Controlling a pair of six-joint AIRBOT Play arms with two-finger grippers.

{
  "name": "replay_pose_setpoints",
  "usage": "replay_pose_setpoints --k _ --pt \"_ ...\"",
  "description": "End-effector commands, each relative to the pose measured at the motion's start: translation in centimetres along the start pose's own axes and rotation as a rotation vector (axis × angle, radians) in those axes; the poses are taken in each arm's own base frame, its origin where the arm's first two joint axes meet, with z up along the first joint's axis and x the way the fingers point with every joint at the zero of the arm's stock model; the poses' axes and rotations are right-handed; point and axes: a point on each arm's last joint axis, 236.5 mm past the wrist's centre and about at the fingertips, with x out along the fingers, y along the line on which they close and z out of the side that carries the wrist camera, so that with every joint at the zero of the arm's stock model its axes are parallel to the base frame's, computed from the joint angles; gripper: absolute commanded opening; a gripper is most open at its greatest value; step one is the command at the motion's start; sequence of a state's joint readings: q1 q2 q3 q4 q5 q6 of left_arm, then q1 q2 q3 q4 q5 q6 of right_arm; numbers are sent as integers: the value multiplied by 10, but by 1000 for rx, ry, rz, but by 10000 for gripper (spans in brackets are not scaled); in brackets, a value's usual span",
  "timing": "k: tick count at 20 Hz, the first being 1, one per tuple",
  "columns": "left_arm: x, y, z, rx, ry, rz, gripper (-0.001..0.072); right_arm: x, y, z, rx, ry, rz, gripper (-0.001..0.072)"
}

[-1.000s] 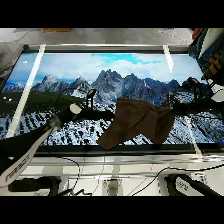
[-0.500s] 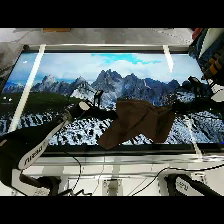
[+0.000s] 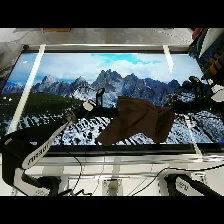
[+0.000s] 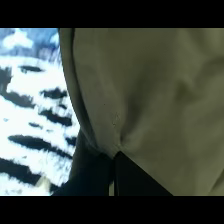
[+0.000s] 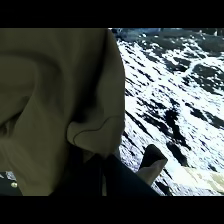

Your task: Fold the clothes and pants, and hang the long-sleeved shirts on hangers.

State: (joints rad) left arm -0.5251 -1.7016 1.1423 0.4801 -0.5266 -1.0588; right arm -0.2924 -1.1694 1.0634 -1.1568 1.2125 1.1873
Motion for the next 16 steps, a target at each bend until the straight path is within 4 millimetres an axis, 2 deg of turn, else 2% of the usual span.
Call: replay_pose_setpoints --k 1,2,4,6,9,12,14,16 --pt "-12 -12 27 67 -63 -21 11 -1 0 0 2 -3 -1 11" --pt "-22 -16 39 106 -90 -28 11 -1 -1 0 0 -3 -4 12" --pt "-55 -24 70 180 -172 -33 11 -2 -2 0 -3 -3 -9 11" --pt "-99 -28 104 226 -274 -26 11 -3 -1 2 -4 -7 -10 11" --pt "-178 -29 150 263 -440 10 11 -6 -2 5 -10 -16 -16 11" --pt "-253 -30 178 299 -586 61 11 -10 0 11 -16 -31 -16 11" --pt "-300 -30 188 344 -667 115 11 -18 3 20 -24 -55 -13 11" --pt "-344 -32 193 403 -736 185 11 -34 10 33 -43 -89 -7 11"
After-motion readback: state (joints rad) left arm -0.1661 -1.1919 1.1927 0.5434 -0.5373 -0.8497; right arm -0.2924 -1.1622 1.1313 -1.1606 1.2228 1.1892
